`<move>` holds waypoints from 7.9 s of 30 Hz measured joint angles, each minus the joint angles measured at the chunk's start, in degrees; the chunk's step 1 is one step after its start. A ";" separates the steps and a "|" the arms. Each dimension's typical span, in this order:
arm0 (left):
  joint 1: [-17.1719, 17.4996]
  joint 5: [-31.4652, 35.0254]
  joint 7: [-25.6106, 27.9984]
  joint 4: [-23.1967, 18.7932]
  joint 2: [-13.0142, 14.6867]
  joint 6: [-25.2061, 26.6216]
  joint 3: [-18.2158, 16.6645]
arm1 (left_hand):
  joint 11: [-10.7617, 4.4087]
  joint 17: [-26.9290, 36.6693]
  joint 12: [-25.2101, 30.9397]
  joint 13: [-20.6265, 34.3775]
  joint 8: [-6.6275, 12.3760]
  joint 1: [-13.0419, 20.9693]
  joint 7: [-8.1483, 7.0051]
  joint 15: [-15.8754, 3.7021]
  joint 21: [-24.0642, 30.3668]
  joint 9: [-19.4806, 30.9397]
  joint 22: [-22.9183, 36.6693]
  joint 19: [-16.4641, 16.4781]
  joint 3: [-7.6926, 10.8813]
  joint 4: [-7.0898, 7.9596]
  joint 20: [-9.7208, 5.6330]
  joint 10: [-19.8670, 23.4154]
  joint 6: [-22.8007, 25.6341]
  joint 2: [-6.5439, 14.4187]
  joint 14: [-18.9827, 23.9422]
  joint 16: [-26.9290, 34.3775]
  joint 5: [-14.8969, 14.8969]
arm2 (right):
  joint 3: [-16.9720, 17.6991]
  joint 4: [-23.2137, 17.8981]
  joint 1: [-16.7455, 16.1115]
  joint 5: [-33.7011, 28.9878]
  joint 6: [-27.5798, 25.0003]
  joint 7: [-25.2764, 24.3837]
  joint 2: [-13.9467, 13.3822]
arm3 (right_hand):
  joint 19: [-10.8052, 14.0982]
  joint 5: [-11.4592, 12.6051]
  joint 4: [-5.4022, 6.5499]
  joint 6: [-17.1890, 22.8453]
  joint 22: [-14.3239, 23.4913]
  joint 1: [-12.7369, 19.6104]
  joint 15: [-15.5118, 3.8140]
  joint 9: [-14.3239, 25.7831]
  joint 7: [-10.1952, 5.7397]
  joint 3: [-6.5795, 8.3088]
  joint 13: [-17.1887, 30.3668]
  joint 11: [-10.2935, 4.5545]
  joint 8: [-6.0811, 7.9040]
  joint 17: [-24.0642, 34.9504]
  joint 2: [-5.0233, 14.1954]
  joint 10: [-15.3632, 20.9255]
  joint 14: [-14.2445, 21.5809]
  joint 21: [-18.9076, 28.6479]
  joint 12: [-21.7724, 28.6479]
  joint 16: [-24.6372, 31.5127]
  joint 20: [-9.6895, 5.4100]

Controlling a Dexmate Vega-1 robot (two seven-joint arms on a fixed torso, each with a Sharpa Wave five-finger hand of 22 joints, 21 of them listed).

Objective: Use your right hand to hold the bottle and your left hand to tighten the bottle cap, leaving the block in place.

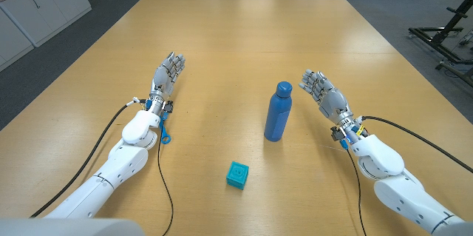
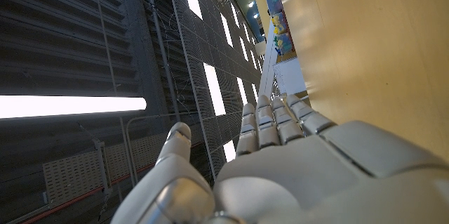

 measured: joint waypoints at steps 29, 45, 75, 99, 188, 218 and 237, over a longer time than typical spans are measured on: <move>-1.29 -0.18 -0.93 -0.67 0.34 1.76 0.74 | -0.30 0.00 0.00 0.01 -0.01 0.00 -0.38 -0.06 0.00 0.00 -0.01 0.28 -0.01 0.01 -0.28 0.30 0.38 0.00 0.06 0.00 0.00 | 6.25 -6.16 -11.01 -13.34 1.55 -6.83 -0.73 | -4.34 10.85 -4.19 -7.64 -0.10 20.86 -1.22 0.42 0.18 3.58 0.16 -0.97 -0.25 -1.97 -5.04 -8.46 -4.54 -7.00 -0.69 -0.91 -1.74; -2.76 -0.78 -1.92 -0.08 0.17 2.23 1.04 | -0.30 0.00 -0.01 0.01 -0.01 0.31 -0.08 -0.38 0.00 0.00 -0.02 0.40 -0.02 0.01 -0.18 0.93 0.68 0.31 0.37 0.00 0.00 | 10.14 -11.46 -15.70 -20.89 -4.54 -7.12 -3.15 | -8.63 15.68 -0.81 -7.61 0.58 24.84 1.25 0.67 0.20 0.66 0.69 1.70 -0.46 -1.96 -5.76 -8.77 -4.72 -12.69 -0.66 -0.40 -1.42; -2.53 -0.24 -0.76 -2.32 1.09 3.62 0.91 | -0.30 0.00 -0.01 0.01 -0.01 0.31 -0.38 -0.06 0.00 0.00 -0.03 0.40 -0.02 0.01 -0.18 0.92 0.99 0.31 0.68 0.00 0.00 | 4.93 -8.38 -11.39 -27.60 -6.90 -9.23 0.25 | -8.00 16.98 0.48 -7.60 0.57 24.11 0.29 0.66 0.20 -1.60 0.52 0.41 1.50 -1.97 -6.49 -8.80 -4.81 -11.76 1.72 1.84 -2.03; -1.34 -0.49 0.13 -4.40 2.53 5.47 0.04 | 0.01 0.00 -0.01 0.01 -0.01 0.31 -0.15 0.15 0.00 0.00 -0.03 0.40 -0.02 0.01 -0.18 1.22 1.21 0.31 0.89 0.00 0.00 | -0.59 -4.94 -5.27 -29.62 -7.90 -11.57 0.56 | -6.32 16.98 0.49 -7.60 0.55 23.88 -0.04 0.65 0.20 -2.07 0.53 -0.01 1.99 -1.98 -6.24 -8.80 -4.92 -11.54 2.55 2.50 -1.85; 2.07 -0.31 2.74 -7.40 3.61 6.72 -1.57 | 0.31 0.00 -0.01 0.01 -0.01 -0.01 -0.09 0.14 0.00 0.28 -0.03 0.60 0.55 0.07 0.02 2.15 2.73 1.06 1.90 -0.28 0.00 | -14.80 6.33 7.84 -26.02 -0.36 -11.74 4.20 | 38.08 11.08 -3.39 23.81 2.06 38.49 -9.03 1.47 -3.44 3.76 0.00 -9.33 14.45 -3.10 -3.93 30.37 38.87 6.67 14.40 16.21 -0.64; 3.48 -0.16 2.37 -8.14 3.38 4.33 -2.45 | 0.52 0.00 -0.01 0.01 -0.01 -0.01 -0.26 -0.06 0.00 0.27 -0.03 1.19 0.55 0.07 0.04 2.77 3.16 1.06 2.11 -0.28 0.00 | -12.74 5.03 6.25 -27.16 3.86 -16.02 7.09 | 45.24 1.67 -3.44 30.71 6.57 38.43 -3.09 0.77 2.06 3.80 1.65 -1.86 21.13 0.16 -3.93 41.79 50.97 21.80 19.69 21.34 0.16; 5.11 0.74 2.32 -9.61 3.49 2.71 -3.29 | 0.32 0.00 0.02 0.01 -0.01 0.45 0.64 -0.38 0.00 0.27 -0.04 2.16 0.78 -0.16 -0.10 4.20 4.89 1.52 4.06 -0.28 0.00 | -10.09 -0.36 6.80 -28.35 0.43 -15.85 5.41 | 47.13 1.01 -3.44 32.05 7.21 38.89 -3.03 0.78 3.40 3.81 2.32 -0.93 21.19 0.69 -4.40 42.72 52.43 23.96 20.45 21.79 -1.45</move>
